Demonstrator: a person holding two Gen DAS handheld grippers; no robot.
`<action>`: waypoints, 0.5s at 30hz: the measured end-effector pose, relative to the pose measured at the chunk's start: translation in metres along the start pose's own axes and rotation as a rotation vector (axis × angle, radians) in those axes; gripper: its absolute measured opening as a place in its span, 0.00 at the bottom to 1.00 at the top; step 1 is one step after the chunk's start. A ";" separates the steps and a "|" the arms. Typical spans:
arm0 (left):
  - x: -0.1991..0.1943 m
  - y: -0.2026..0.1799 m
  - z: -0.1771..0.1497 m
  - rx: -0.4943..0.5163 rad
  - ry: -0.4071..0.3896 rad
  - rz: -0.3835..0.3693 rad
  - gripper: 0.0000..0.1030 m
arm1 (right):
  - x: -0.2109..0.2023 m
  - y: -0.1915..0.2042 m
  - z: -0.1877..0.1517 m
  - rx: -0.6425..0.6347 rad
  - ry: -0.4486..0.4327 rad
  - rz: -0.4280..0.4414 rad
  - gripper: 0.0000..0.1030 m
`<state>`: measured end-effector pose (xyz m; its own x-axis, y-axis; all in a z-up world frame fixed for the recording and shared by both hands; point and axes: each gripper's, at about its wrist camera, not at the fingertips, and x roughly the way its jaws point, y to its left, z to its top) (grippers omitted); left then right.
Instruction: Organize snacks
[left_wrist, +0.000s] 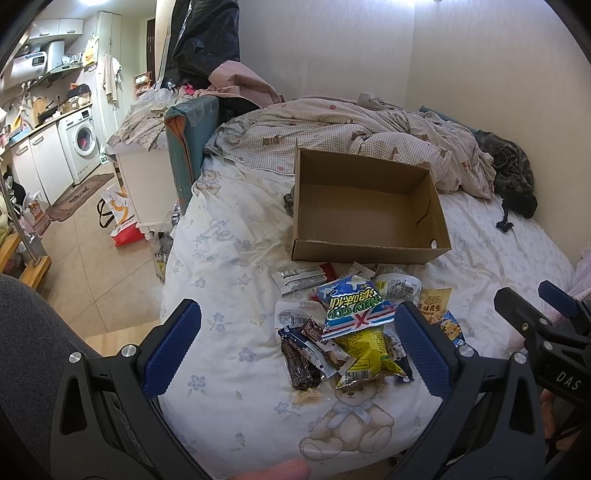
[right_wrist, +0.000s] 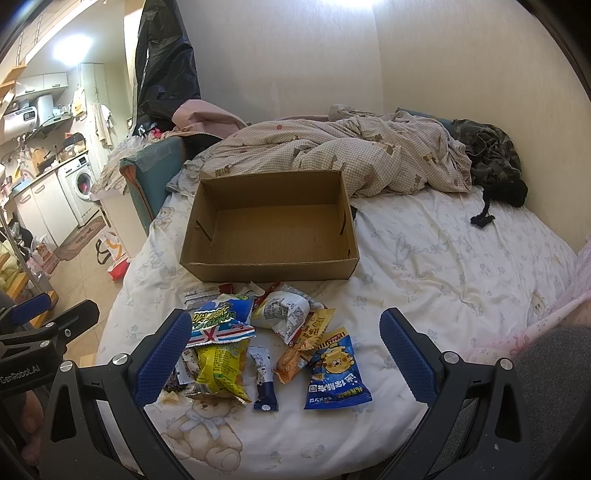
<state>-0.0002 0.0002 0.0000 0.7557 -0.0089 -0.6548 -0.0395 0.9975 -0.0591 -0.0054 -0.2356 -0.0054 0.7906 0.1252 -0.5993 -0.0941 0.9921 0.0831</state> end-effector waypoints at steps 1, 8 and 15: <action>0.000 0.000 0.000 0.000 0.000 0.000 1.00 | 0.000 0.000 0.000 -0.001 0.000 0.000 1.00; 0.000 0.000 0.000 -0.001 0.000 -0.001 1.00 | -0.001 0.000 0.001 0.000 0.000 -0.001 1.00; 0.001 -0.004 0.002 0.004 0.003 -0.003 1.00 | 0.002 -0.005 0.003 0.006 -0.012 -0.001 1.00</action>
<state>0.0019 -0.0038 0.0009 0.7539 -0.0122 -0.6569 -0.0345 0.9977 -0.0582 -0.0015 -0.2405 -0.0047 0.7980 0.1239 -0.5898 -0.0895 0.9922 0.0873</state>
